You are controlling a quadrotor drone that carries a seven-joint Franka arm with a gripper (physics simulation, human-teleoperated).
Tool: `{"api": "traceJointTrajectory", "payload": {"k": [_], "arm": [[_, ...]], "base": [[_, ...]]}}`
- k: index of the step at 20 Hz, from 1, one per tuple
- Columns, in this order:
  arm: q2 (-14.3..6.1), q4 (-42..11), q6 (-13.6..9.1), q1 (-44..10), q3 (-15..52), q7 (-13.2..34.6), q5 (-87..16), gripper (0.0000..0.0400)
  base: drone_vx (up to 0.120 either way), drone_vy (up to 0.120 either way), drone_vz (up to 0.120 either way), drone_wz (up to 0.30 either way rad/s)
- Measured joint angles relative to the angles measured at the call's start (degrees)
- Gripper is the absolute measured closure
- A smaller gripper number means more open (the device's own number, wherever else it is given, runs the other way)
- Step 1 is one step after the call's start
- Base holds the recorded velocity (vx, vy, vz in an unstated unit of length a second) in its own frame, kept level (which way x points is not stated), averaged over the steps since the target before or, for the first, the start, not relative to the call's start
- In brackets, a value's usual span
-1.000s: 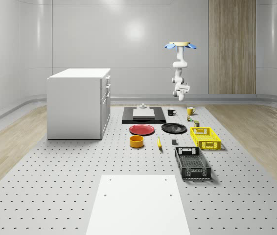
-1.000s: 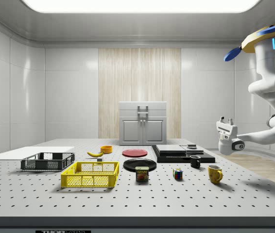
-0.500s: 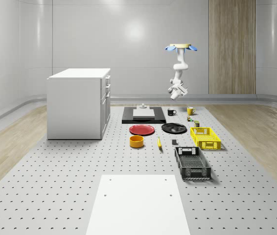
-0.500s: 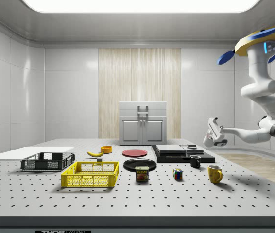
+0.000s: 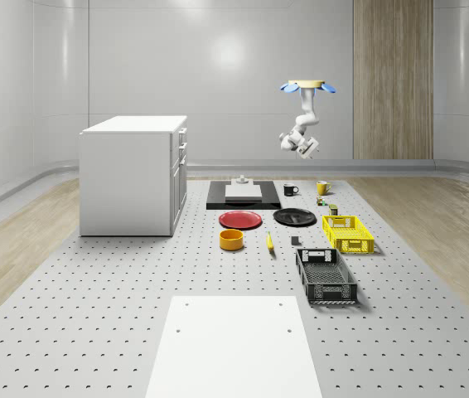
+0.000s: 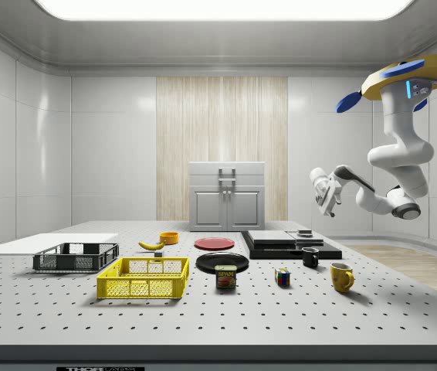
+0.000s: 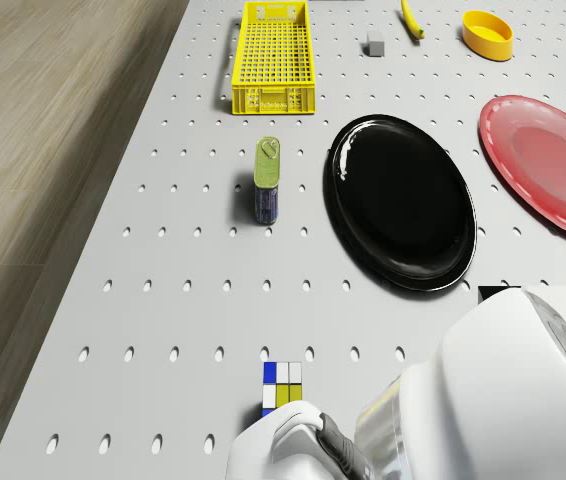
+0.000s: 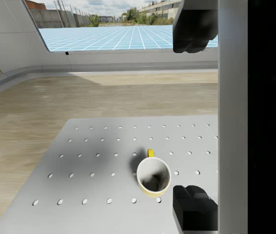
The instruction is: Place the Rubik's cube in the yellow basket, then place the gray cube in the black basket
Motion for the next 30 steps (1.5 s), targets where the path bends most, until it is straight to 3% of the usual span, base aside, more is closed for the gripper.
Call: {"api": "traceJointTrajectory", "payload": {"k": [6, 11, 18, 30], "arm": [[-4.14, -6.18, -7.17, -15.53, 8.8, 10.79, -14.78, 0.0], [-6.79, -7.28, -9.74, -22.22, 12.04, 15.18, -18.2, 0.0], [-9.58, -7.52, -9.96, -26.26, 14.15, 18.0, -18.81, 0.0], [-13.46, -7.33, -7.41, -28.75, 15.91, 20.05, -17.29, 0.0]], "base": [[0.12, 0.0, -0.12, 0.0], [0.12, 0.0, -0.12, 0.0], [0.12, 0.0, -0.12, 0.0], [0.12, 0.0, -0.12, 0.0]]}}
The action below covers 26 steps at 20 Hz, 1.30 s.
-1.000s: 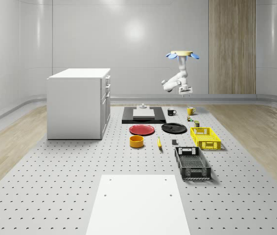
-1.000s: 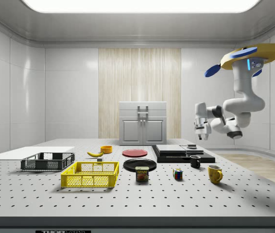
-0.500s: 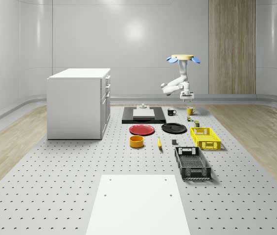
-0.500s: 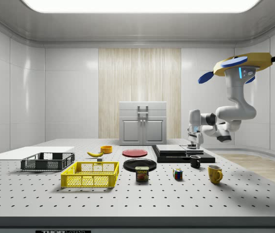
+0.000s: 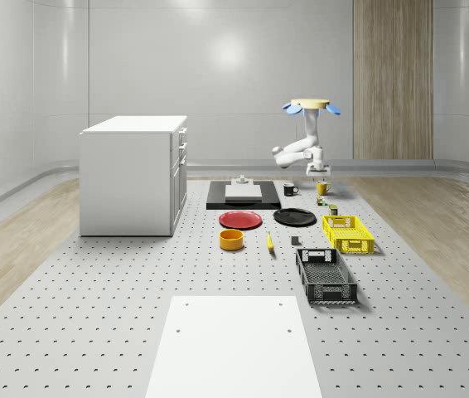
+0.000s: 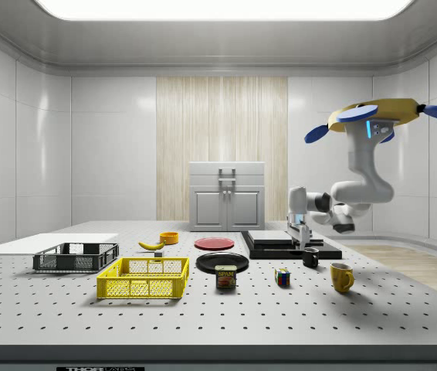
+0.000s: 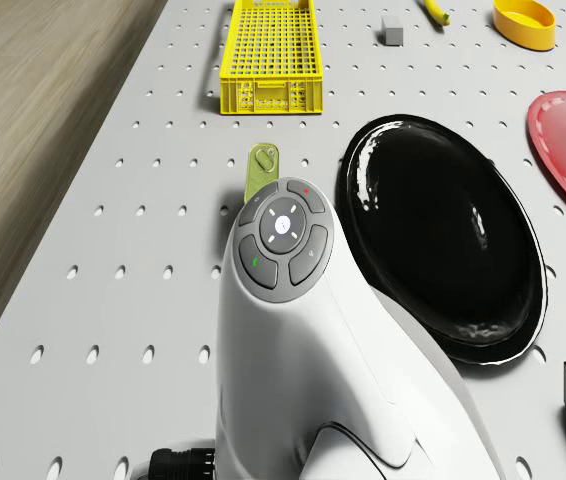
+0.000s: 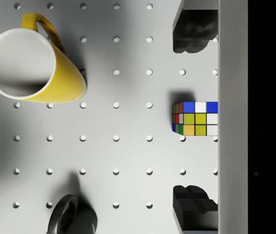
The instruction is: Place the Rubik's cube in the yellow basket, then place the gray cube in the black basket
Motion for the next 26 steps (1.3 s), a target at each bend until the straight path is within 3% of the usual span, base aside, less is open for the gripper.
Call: {"api": "traceJointTrajectory", "payload": {"k": [6, 10, 14, 26], "arm": [[-1.77, 0.12, 1.54, -0.7, 0.62, 0.64, 0.92, 0.0], [-2.9, 0.21, 2.56, -1.1, 0.98, 1.02, 1.51, 0.0], [-3.99, 0.28, 3.56, -1.46, 1.31, 1.36, 2.08, 0.0], [-7.13, 0.52, 6.53, -2.36, 1.9, 2.2, 3.39, 0.0]], "base": [[0.12, 0.0, -0.12, 0.0], [0.0, 0.0, -0.12, 0.0], [0.11, 0.0, -0.12, 0.0], [0.007, 0.0, -0.01, 0.0]]}}
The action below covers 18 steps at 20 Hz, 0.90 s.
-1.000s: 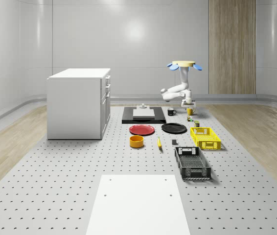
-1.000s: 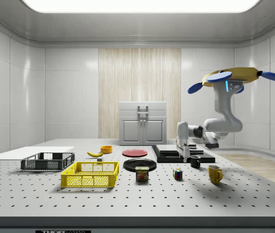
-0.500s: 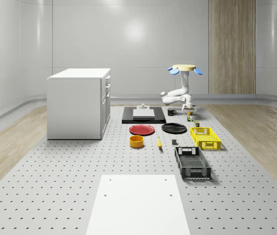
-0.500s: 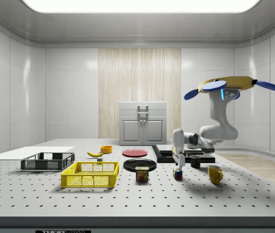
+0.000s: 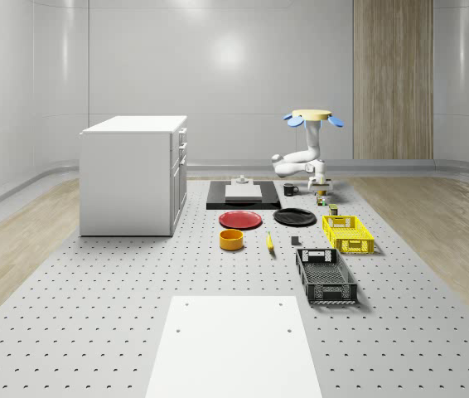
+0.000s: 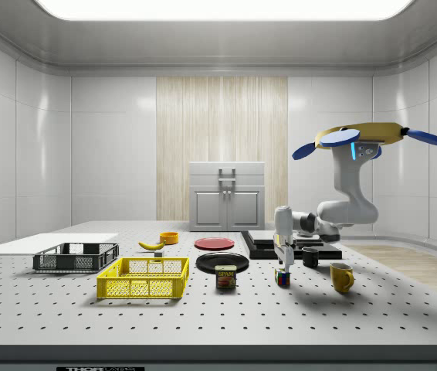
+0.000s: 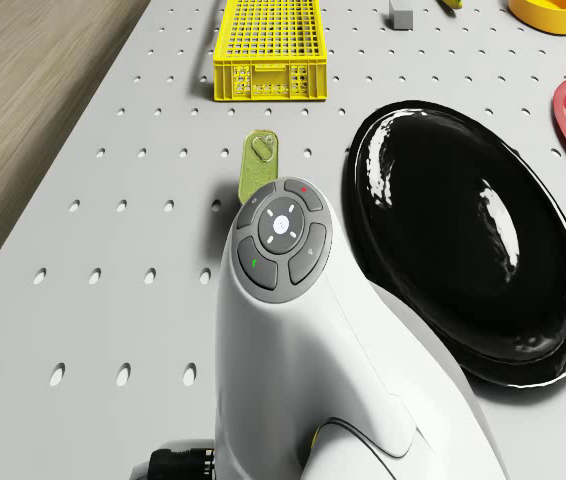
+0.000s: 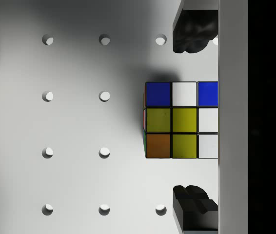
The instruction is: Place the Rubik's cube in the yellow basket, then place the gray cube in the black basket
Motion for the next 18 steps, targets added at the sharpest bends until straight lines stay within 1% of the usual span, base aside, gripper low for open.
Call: {"api": "traceJointTrajectory", "payload": {"k": [6, 12, 18], "arm": [[-2.04, 0.74, 2.99, -0.07, -3.15, -0.24, -2.6, 0.0], [-2.53, 3.31, 4.5, -2.79, -3.46, 0.12, -3.17, 0.0], [-3.53, 4.75, 6.46, -3.99, -5.0, 0.22, -4.49, 0.0]], "base": [[0.0, 0.0, 0.0, 0.0], [0.0, 0.0, 0.0, 0.0], [0.0, 0.0, 0.0, 0.0]]}}
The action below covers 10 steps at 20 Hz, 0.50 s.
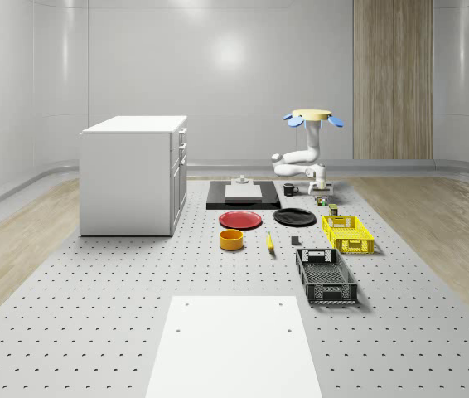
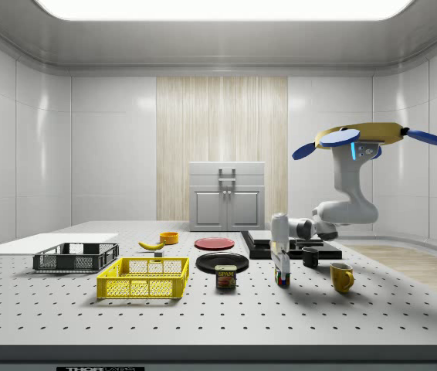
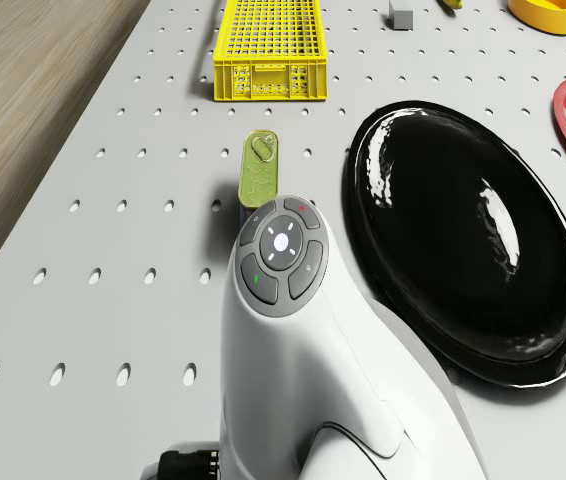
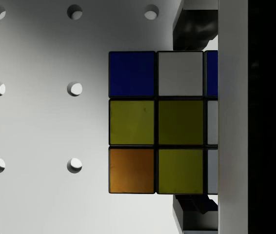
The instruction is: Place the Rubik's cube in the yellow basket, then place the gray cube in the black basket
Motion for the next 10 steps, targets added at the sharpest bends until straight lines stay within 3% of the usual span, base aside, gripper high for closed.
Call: {"api": "traceJointTrajectory", "payload": {"k": [10], "arm": [[-1.4, 0.74, 1.86, -0.87, -0.77, 0.34, -0.34, 0.0]], "base": [[0.0, 0.0, 0.0, 0.0]]}}
